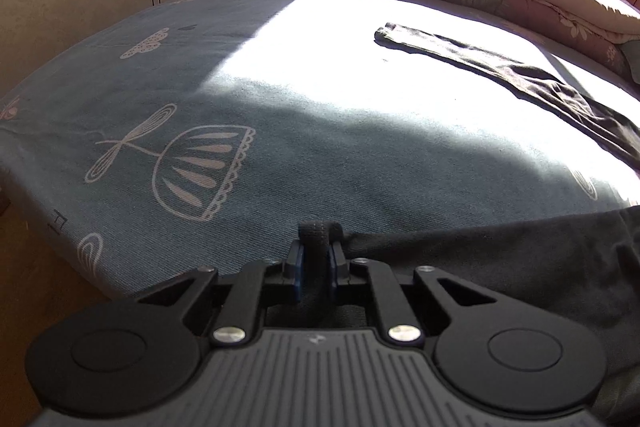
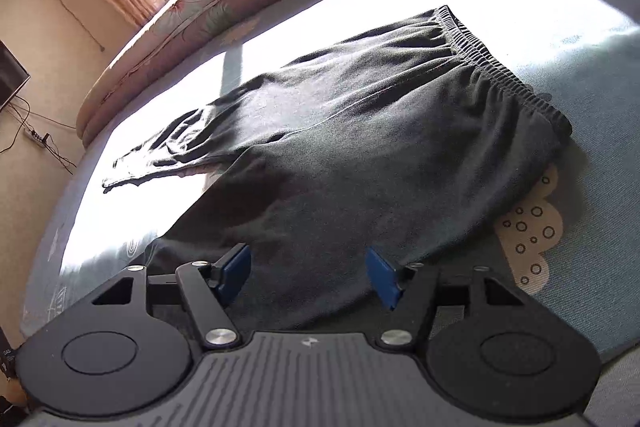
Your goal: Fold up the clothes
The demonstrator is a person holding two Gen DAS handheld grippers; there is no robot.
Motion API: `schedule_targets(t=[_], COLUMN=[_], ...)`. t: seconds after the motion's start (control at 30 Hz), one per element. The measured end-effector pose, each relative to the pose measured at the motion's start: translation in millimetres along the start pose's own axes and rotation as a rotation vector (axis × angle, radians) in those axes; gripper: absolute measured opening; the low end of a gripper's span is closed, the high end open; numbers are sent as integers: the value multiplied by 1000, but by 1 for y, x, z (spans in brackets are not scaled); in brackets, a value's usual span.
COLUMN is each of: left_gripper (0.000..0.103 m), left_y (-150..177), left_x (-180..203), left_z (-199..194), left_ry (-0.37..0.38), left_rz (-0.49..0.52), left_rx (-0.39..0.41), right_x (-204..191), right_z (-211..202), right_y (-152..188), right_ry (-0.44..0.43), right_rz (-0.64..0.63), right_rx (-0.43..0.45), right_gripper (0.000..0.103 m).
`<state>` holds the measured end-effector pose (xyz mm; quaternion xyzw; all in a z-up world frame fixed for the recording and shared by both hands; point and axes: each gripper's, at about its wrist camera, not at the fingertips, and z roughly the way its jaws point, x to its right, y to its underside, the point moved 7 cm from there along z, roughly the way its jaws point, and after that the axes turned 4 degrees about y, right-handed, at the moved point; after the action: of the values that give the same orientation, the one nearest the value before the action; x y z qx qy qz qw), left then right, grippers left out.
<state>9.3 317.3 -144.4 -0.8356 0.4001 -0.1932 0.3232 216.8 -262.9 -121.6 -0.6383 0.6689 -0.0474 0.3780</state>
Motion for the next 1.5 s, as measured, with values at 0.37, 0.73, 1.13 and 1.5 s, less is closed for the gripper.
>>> schedule_targets(t=[0.37,0.73,1.13,1.5], left_gripper=[38,51,54,50], left_y=[-20,-10,6,-18], left_x=[38,256,473,463], left_z=[-24,-29,5,56], left_ry=[131,615,1008,851], left_rz=[31,334,357,264], left_rx=[7,-125,-274,-249], right_x=[-5,-13,26,28], right_z=[11,68,72,72], right_y=[-1,-14,11,13], right_ry=[48,293,268,239], right_rz=[-70,-440,-413,-420], right_rx=[-2,48,57,101], right_gripper=[72,78,103,103])
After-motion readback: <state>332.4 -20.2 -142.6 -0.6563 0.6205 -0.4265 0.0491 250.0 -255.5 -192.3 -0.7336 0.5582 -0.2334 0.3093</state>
